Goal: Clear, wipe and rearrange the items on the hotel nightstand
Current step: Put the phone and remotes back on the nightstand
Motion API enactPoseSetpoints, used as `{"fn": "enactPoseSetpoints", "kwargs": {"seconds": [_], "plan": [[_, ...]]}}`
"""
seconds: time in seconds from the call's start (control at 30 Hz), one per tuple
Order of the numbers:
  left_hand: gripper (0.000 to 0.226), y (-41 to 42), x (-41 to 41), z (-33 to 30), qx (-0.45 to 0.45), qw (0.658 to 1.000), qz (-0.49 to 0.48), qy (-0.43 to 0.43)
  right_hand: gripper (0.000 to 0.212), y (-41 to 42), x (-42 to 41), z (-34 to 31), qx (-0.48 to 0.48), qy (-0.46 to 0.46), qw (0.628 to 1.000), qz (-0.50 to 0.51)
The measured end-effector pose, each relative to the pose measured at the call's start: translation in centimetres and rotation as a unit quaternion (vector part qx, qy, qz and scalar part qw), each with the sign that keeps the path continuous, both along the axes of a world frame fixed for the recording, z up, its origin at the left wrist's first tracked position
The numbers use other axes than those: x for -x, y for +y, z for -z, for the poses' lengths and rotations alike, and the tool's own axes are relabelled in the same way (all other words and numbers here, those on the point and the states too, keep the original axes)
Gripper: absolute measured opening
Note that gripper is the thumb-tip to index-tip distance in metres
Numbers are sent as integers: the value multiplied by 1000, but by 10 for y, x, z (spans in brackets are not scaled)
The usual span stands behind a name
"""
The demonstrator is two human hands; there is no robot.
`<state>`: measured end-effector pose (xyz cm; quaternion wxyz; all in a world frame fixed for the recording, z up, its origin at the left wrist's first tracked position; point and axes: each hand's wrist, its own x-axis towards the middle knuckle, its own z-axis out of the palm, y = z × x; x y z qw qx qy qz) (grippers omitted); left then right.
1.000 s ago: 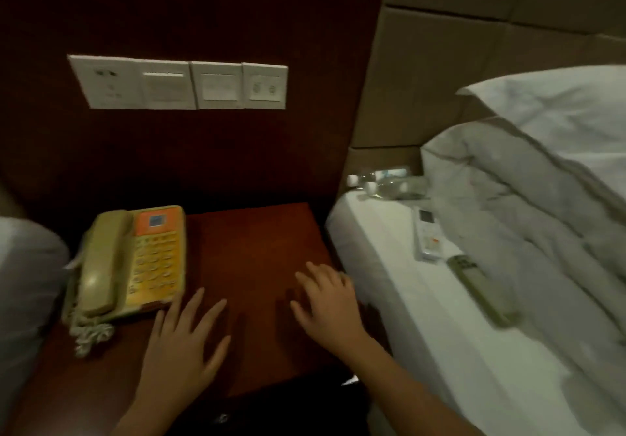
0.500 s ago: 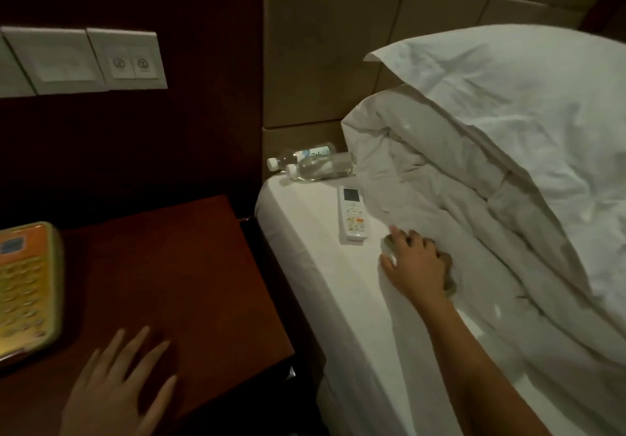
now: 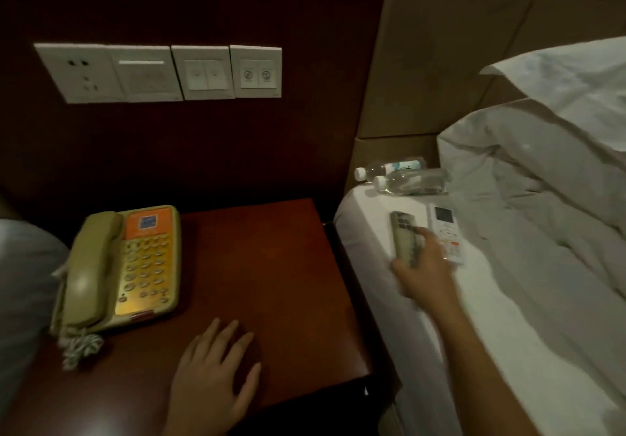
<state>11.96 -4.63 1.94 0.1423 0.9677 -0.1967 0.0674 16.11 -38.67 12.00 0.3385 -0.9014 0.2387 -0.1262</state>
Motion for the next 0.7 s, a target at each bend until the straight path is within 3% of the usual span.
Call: {"fn": "enactPoseSetpoints", "kwargs": {"seconds": [0.13,0.27,0.5,0.7], "plan": [[62,-3,-3,2,21,999,-16,-26,60,88,-81,22,-38,3,999,-39],[59,-7,-4,5,20,999,-7,-34,59,130,-129,40,27,55,996,-59],[58,-9,-9,7,38,997,-18,-66,66,137,-152,60,109,104,985,-79],[56,-9,-10,5,33,997,-18,-65,65,134,-148,62,88,93,989,-79]]}}
